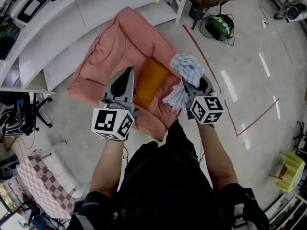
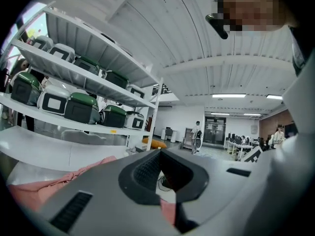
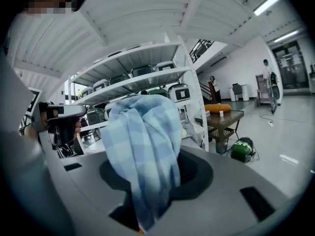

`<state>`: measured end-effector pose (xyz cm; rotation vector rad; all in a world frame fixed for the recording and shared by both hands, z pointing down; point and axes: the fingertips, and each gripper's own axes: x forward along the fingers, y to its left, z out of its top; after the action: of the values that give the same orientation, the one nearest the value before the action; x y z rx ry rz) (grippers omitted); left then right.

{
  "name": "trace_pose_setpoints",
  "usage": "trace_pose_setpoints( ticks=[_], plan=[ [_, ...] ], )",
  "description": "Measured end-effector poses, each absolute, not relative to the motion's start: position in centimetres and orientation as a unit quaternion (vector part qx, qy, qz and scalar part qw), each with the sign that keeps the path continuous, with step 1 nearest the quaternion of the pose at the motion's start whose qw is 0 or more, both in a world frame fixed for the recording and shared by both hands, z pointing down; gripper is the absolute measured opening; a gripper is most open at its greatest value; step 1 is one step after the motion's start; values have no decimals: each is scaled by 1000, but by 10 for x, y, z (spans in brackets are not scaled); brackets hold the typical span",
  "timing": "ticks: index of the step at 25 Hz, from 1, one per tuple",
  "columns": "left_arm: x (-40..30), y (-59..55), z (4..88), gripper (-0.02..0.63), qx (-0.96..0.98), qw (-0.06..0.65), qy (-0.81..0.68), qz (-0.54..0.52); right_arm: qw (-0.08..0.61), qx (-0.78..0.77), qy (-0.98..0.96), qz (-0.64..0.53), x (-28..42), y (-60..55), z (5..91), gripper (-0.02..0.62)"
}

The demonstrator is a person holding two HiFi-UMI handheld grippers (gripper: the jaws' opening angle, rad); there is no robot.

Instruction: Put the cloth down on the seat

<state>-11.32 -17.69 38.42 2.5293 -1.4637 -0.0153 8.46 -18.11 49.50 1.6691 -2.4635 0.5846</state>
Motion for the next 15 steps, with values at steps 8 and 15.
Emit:
trace_pose_setpoints(
  ticks=[8,15],
  plan=[
    [-100,-252,445,6,844,137,-518,28,100,523,-815,228,82,-257,578,160],
    [-89,-309,499,6,835,155,-525,60,128,497,-822,245,72,-318,643,160]
  ],
)
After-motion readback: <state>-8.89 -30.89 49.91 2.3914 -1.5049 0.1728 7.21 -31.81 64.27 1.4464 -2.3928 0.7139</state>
